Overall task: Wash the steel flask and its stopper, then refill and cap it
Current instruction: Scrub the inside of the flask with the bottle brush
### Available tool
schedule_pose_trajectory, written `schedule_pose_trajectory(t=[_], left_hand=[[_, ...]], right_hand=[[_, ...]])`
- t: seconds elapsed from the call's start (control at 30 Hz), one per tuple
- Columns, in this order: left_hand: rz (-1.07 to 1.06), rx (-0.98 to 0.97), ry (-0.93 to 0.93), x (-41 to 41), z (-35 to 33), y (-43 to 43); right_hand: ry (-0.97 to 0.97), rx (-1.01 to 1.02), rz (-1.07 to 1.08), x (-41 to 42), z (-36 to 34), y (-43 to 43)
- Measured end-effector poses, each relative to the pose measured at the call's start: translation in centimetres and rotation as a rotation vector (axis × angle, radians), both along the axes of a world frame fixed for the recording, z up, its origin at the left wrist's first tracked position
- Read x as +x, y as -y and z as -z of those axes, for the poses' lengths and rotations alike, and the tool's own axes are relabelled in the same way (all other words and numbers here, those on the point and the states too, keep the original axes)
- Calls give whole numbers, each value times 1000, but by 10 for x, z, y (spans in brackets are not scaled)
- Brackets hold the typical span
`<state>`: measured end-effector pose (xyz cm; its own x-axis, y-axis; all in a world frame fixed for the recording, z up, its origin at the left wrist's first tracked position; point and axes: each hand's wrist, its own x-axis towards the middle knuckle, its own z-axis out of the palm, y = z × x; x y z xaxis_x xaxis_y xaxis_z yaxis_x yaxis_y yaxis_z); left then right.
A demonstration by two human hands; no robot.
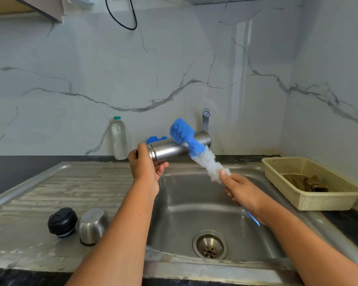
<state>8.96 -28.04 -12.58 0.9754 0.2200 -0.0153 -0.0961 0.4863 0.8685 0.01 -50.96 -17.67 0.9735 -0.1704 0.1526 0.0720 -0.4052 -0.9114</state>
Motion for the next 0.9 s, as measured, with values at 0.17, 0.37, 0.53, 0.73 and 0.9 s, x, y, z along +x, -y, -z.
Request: schedule_pose_trajectory(t=[0.17, 0.37, 0.53, 0.73, 0.9], left_hand=[[49, -25, 22, 1, 1, 2], [13, -51, 31, 1, 2, 7], [-102, -99, -13, 4, 4, 0], [-90, -70, 11, -2, 6, 12], [-130, -152, -43, 3, 1, 2]], right_hand=[[-18, -12, -145, 1, 4, -7], [-1, -132, -145, 4, 5, -23], [-91, -135, -214, -2, 9, -16], [-27, -158, -124, 8, 8, -33], [-69, -208, -107, 0, 7, -16]])
